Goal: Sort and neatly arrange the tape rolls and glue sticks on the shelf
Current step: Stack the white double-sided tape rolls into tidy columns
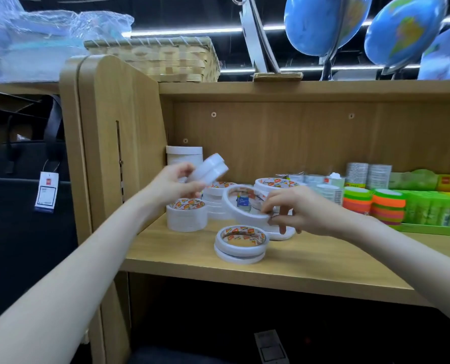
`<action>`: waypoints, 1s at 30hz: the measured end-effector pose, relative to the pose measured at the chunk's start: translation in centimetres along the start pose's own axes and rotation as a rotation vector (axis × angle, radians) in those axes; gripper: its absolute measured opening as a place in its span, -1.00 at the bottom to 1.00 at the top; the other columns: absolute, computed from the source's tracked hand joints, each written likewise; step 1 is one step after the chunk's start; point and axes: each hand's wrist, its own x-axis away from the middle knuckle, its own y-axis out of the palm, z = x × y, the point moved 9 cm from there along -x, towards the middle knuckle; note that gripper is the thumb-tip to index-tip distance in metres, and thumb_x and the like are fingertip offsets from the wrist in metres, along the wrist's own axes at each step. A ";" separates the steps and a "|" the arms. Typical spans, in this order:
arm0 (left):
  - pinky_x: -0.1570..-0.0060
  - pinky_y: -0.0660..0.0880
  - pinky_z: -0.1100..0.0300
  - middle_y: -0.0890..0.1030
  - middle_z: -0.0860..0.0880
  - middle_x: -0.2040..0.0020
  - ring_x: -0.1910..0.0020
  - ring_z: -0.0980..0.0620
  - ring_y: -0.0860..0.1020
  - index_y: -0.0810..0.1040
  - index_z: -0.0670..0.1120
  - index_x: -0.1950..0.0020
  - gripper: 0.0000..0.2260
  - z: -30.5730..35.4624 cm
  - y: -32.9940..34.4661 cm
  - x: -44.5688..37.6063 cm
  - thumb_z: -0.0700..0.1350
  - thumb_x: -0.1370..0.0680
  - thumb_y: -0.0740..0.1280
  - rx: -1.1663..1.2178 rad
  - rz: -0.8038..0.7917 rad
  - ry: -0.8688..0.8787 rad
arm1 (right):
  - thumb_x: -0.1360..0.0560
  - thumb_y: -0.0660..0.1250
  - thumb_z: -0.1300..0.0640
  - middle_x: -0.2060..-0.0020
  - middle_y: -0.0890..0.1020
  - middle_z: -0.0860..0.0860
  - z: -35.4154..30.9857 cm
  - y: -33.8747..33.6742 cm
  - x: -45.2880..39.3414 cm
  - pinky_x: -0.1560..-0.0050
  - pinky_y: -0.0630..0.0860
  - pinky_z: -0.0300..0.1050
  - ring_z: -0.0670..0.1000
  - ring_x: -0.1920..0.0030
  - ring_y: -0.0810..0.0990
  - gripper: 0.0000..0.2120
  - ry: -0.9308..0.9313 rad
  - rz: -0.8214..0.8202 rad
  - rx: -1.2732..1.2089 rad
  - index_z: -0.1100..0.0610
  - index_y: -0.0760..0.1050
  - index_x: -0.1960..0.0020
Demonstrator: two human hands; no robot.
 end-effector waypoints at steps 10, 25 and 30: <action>0.28 0.37 0.36 0.58 0.00 0.36 0.48 0.33 0.51 0.39 0.01 0.12 -0.79 0.2 -1.2 -4.5 -0.22 -0.47 0.40 -0.558 0.015 0.144 | -0.42 0.44 0.12 0.17 0.63 -0.18 0.5 -2.7 -2.8 0.42 0.51 -0.09 -0.06 0.50 0.58 -0.82 0.113 -0.037 -0.090 0.01 0.55 -0.01; 0.02 0.45 0.12 0.40 0.02 -0.05 0.18 0.06 0.51 0.40 -0.05 -0.17 -0.71 -5.0 0.4 -7.2 -0.24 -0.48 0.33 -0.700 0.137 0.138 | -0.41 0.42 -0.02 0.02 0.44 -0.11 5.4 -0.2 -14.8 0.01 0.42 -0.12 -0.04 -0.03 0.43 -0.61 0.097 -0.203 0.348 0.00 0.44 -0.20; 0.01 0.46 0.11 0.48 0.03 0.04 0.11 0.05 0.51 0.46 -0.05 -0.02 -0.83 -6.5 -0.6 -5.7 -0.21 -0.47 0.35 -0.702 0.153 0.106 | -0.36 0.47 -0.07 0.02 0.50 -0.03 5.3 4.9 -18.2 -0.17 0.29 0.07 0.10 -0.20 0.42 -0.31 0.114 -0.412 0.566 0.10 0.24 -0.36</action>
